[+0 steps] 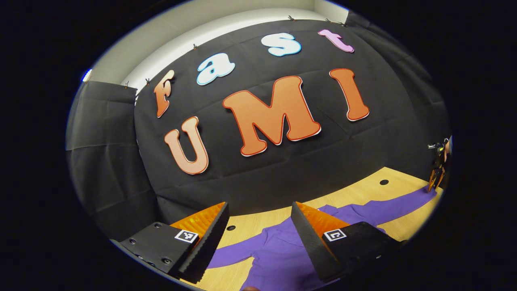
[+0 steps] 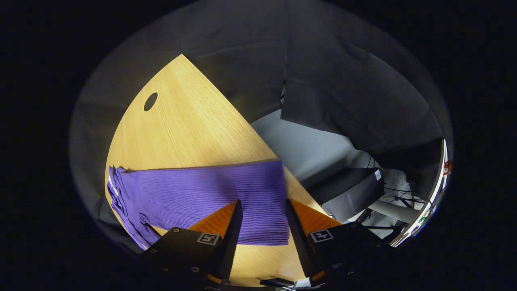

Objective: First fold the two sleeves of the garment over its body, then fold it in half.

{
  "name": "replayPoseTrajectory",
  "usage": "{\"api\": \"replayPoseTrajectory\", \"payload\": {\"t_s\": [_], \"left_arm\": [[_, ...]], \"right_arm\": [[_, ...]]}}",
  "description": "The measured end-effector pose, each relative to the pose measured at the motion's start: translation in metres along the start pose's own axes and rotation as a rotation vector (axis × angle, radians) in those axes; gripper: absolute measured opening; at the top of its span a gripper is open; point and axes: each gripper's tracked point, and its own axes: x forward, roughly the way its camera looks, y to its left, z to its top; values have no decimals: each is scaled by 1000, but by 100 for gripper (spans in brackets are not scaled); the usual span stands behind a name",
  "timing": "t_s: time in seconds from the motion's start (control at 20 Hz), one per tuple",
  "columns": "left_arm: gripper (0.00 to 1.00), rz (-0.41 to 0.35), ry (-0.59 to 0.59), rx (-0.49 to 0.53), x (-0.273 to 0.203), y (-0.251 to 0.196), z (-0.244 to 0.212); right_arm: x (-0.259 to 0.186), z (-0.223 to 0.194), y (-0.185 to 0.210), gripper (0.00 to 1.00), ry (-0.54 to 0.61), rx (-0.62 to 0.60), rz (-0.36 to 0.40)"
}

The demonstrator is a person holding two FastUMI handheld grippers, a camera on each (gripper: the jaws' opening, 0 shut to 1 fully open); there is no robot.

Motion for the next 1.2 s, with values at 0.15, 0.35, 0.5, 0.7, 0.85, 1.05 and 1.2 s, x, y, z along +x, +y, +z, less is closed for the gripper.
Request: {"api": "replayPoseTrajectory", "payload": {"t_s": [0.15, 0.35, 0.5, 0.7, 0.85, 1.05, 1.2], "left_arm": [[97, -8, 14, -9, -2, -4, -4], [97, -28, 10, 5, -1, -8, -4], [96, -41, 11, 3, -2, -11, -3], [96, -34, 16, 7, -4, -6, -4], [96, -22, 12, 8, -5, -1, -5], [96, -22, 8, -20, -4, -1, -6], [96, -35, -8, -35, -2, 0, -4]], "right_arm": [[2, 0, -8, 58, 11, 7, -26], [1, 2, -15, 20, 0, 6, -75], [1, 2, -11, 0, -11, -12, -80], [-1, -6, -7, 4, 14, -16, -59], [-15, -6, 0, 3, -21, -7, -21], [-54, -5, 24, 3, -79, 10, 59], [-85, -11, 44, 3, -118, -39, 75]]}}
